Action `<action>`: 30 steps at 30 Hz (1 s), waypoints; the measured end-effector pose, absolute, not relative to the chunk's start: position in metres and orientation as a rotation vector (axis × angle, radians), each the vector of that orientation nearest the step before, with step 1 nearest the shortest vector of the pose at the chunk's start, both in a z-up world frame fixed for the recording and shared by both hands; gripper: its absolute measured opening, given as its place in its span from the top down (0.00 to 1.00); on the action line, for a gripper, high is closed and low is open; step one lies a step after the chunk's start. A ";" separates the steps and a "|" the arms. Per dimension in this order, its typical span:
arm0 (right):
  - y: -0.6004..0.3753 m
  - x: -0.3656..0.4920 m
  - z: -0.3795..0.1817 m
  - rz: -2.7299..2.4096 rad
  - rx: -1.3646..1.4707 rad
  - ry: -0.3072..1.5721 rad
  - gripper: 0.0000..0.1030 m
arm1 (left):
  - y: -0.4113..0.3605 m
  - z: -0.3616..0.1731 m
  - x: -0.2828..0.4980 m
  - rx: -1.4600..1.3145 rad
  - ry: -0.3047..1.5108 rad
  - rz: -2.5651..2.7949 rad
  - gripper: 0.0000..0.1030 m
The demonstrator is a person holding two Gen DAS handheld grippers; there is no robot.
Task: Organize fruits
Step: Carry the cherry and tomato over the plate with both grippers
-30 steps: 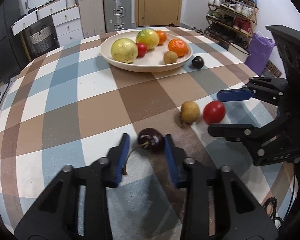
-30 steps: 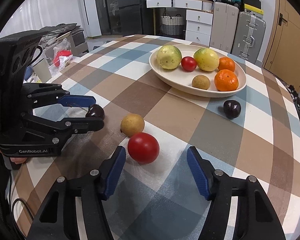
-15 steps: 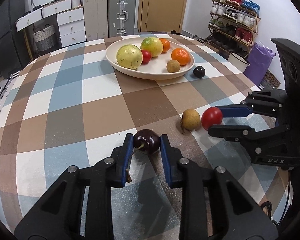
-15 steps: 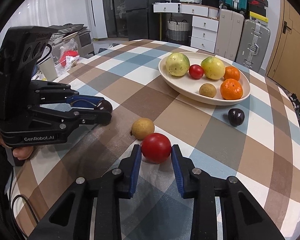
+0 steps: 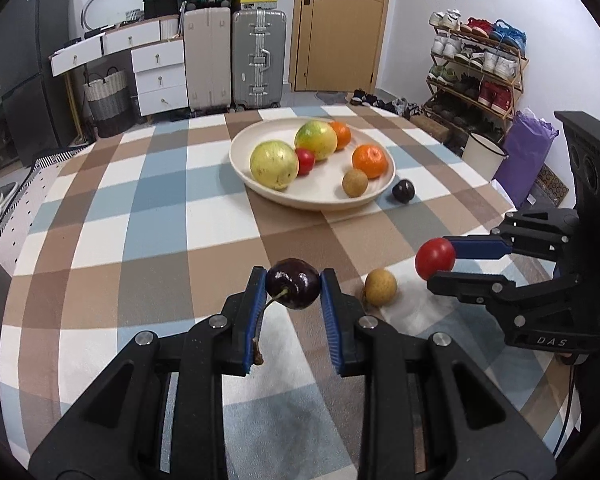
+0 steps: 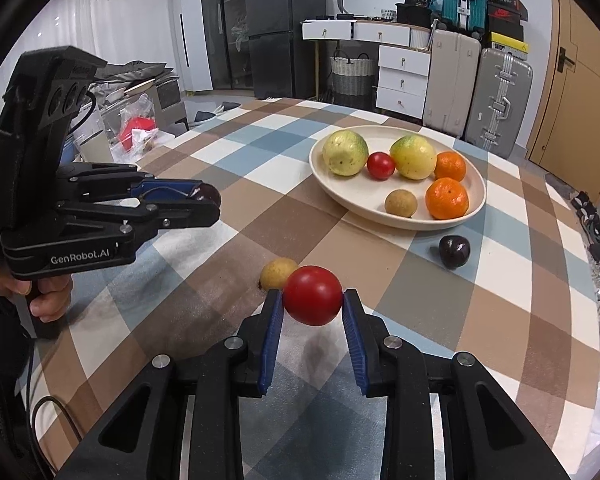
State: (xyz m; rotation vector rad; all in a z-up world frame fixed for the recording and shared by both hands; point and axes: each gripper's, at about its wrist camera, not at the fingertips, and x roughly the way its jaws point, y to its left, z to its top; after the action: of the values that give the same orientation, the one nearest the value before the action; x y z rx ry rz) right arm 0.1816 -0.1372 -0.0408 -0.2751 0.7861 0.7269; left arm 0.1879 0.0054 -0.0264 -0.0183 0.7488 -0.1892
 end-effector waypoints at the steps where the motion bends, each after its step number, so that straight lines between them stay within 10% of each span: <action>1: -0.138 0.182 -0.038 0.721 -0.271 0.779 0.70 | 0.005 -0.022 0.189 -0.018 0.738 -0.187 0.77; 30: -0.156 0.258 0.020 0.618 -0.152 0.687 0.70 | -0.013 0.028 0.270 -0.009 0.633 -0.135 0.76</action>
State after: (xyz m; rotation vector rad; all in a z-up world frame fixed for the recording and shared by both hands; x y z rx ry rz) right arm 0.2578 -0.1557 0.0197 -0.1519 0.6871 0.6176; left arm 0.2705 -0.0132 0.0278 -0.0090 0.6327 -0.1347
